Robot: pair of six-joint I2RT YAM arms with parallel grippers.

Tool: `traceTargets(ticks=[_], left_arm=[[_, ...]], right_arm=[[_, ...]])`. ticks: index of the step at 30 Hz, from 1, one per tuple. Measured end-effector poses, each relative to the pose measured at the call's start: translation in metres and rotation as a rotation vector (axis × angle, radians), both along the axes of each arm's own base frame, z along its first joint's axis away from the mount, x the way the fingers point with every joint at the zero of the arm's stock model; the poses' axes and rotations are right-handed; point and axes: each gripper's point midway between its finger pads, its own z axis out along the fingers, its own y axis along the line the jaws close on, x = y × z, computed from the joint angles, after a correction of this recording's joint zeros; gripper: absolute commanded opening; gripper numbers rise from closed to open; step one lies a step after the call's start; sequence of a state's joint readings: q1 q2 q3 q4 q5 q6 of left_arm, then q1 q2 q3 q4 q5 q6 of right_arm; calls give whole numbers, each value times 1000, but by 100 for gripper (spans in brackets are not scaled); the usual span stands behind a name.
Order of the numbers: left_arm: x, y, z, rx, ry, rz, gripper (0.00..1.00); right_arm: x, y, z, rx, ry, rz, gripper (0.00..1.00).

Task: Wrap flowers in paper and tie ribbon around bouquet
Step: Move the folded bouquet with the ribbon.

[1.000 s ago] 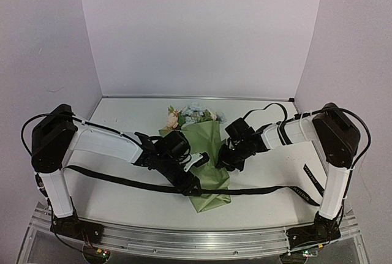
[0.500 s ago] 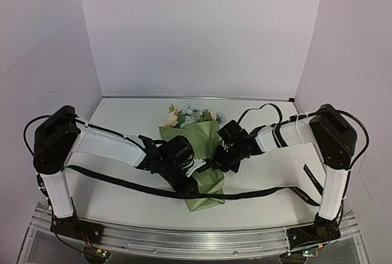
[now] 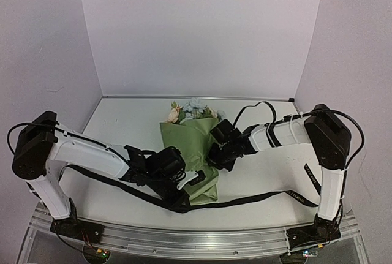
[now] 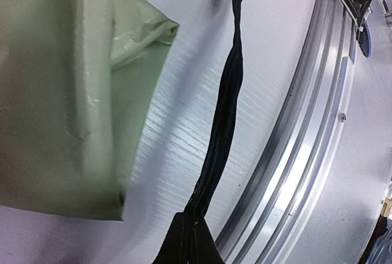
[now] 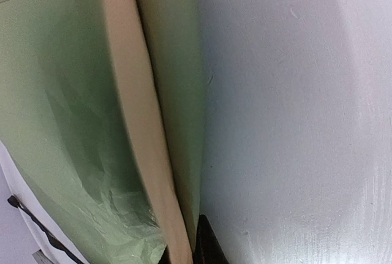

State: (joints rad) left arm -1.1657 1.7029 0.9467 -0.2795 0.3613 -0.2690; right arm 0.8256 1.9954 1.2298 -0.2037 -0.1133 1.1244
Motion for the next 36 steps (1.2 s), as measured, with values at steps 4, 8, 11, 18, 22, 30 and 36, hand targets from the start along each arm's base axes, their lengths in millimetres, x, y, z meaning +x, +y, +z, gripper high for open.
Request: traceTargets(ticks=[4, 8, 11, 18, 22, 30, 36], left_arm=[[-10, 9, -11, 21, 28, 14, 0], [-11, 18, -21, 51, 46, 50, 0], [-5, 20, -24, 63, 30, 96, 0], [13, 22, -27, 72, -7, 211, 0], [16, 30, -36, 92, 0, 250, 0], [28, 34, -36, 90, 15, 311, 1], [45, 40, -37, 86, 26, 375, 1]], right_arm=[[9, 5, 6, 12, -13, -34, 0], [14, 9, 13, 31, -12, -67, 0], [14, 9, 14, 40, -1, -90, 0], [11, 6, 17, 65, 30, -143, 0], [9, 3, 27, 88, 38, -169, 0], [11, -4, 46, 144, 46, -209, 0], [6, -17, 44, 153, 74, -238, 0]])
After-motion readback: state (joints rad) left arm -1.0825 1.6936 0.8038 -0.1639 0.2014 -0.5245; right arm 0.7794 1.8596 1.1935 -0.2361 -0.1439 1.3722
